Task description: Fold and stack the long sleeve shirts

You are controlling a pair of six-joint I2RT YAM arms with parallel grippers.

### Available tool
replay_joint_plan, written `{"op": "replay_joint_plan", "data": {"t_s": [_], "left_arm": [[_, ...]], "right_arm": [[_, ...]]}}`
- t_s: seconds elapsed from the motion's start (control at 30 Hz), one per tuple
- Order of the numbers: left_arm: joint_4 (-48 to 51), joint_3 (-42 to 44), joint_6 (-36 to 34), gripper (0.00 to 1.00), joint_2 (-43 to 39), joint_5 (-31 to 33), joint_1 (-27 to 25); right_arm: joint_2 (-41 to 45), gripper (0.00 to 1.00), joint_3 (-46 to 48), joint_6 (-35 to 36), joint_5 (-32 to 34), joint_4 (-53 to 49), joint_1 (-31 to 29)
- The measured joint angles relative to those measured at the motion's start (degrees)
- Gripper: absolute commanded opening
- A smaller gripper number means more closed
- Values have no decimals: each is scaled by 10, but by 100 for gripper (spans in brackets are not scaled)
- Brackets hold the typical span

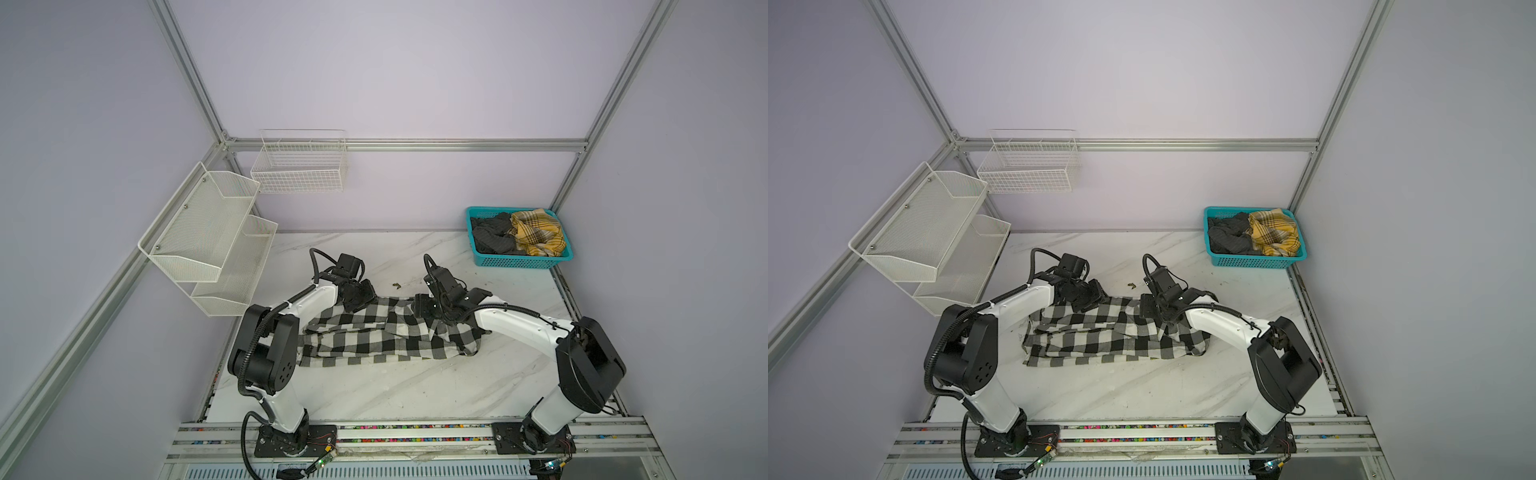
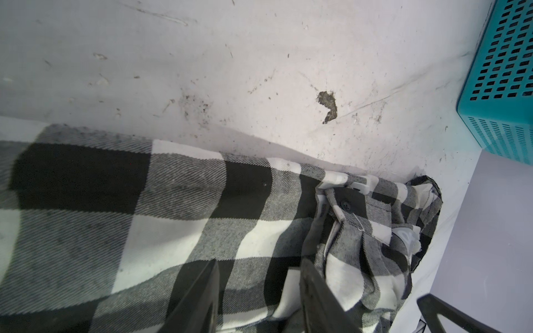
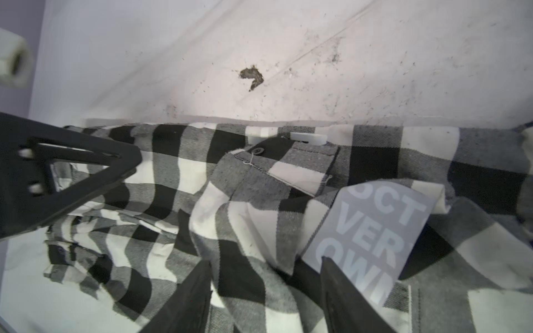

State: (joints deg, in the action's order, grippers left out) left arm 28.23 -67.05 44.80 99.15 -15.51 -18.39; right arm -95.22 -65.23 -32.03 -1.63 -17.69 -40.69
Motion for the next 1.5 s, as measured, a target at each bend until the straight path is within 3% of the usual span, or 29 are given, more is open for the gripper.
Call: {"op": "replay_joint_plan", "data": {"t_s": [0.23, 0.3, 0.37, 0.4, 0.6, 0.8, 0.93, 1.1, 1.27, 1.37, 1.5], "left_arm": [[-3, 0, 0, 44, 0, -3, 0], [-3, 0, 0, 44, 0, -3, 0], [-3, 0, -1, 45, 0, -4, 0], [-3, 0, -1, 46, 0, -6, 0], [-16, 0, -8, 58, -9, -28, 0], [-137, 3, 6, 71, -71, -115, 7], [-252, 19, 18, 71, -111, -178, 22], [-242, 19, -3, 70, -106, -184, 30], [-206, 28, -40, 69, -105, -173, 16], [-180, 44, -61, 67, -104, -166, -2], [-159, 63, -75, 64, -93, -164, -25]], "right_arm": [[-64, 48, -33, 25, -40, -1, 13], [-71, 34, -38, 36, -59, 3, 14], [-74, 5, -45, 48, -76, 4, 14], [-74, 0, -48, 54, -84, 5, 14], [-40, 0, -42, 92, -122, 24, 14], [127, 0, 45, 126, -196, 91, 14], [168, 0, 47, 137, -233, 129, 14], [137, 0, 83, 143, -232, 138, 14], [130, 45, 196, 102, -203, 138, 14], [130, 54, 231, 74, -183, 128, 14], [141, 57, 236, 50, -173, 124, 14]]}}
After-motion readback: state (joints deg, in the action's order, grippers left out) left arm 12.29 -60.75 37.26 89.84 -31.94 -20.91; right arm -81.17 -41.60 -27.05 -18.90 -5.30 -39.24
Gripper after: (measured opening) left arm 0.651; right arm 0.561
